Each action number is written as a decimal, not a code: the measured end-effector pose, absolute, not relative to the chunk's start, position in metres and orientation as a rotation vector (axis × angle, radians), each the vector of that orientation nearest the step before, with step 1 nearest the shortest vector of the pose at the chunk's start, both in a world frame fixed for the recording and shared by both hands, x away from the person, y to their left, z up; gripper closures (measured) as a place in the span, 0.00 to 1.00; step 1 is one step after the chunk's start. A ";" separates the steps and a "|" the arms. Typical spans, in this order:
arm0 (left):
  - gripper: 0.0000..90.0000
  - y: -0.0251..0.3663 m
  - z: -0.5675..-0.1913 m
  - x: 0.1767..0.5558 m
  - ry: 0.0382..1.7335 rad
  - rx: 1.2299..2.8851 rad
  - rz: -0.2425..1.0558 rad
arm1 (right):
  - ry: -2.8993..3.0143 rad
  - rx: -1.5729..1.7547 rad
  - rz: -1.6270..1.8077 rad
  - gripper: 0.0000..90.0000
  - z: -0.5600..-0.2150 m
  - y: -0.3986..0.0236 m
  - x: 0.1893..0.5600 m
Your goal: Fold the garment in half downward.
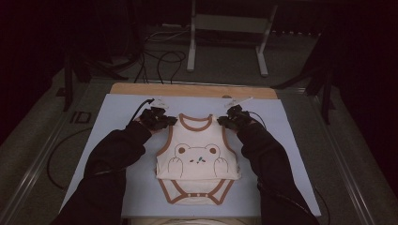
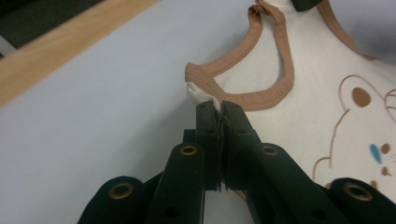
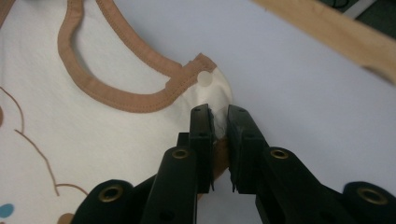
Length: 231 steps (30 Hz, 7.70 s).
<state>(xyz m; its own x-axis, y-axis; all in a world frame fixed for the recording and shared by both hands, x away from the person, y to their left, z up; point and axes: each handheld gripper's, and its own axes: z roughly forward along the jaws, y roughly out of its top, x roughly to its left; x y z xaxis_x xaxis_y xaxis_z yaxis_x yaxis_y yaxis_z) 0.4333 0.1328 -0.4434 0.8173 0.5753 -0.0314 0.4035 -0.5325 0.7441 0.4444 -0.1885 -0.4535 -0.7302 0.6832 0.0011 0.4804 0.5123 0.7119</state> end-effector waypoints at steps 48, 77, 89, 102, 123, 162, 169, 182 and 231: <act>0.97 0.143 -0.387 0.404 0.628 2.098 0.360 | 2.322 0.856 1.196 0.91 -0.382 -0.198 0.418; 0.97 0.144 -0.426 0.323 0.473 2.118 0.251 | 2.398 0.787 1.259 0.90 -0.418 -0.216 0.328; 0.97 0.151 -0.442 0.304 0.456 2.143 0.175 | 2.465 0.765 1.296 0.90 -0.436 -0.215 0.295; 0.97 0.145 -0.446 0.277 0.388 2.161 0.148 | 2.473 0.786 1.306 0.90 -0.444 -0.219 0.281; 0.96 0.142 -0.489 0.265 0.423 2.255 0.037 | 2.595 0.842 1.249 0.90 -0.481 -0.212 0.266; 0.97 0.118 -0.511 0.293 0.548 2.328 -0.153 | 2.856 0.860 1.184 0.97 -0.516 -0.195 0.299; 0.98 0.125 -0.493 0.285 0.472 2.287 -0.128 | 2.780 0.822 1.251 1.00 -0.493 -0.197 0.290; 0.97 0.129 -0.485 0.264 0.352 2.303 -0.131 | 2.737 0.728 1.344 0.99 -0.471 -0.197 0.253; 0.01 0.154 -0.483 0.281 0.426 2.127 0.067 | 2.430 0.771 1.523 0.11 -0.472 -0.211 0.292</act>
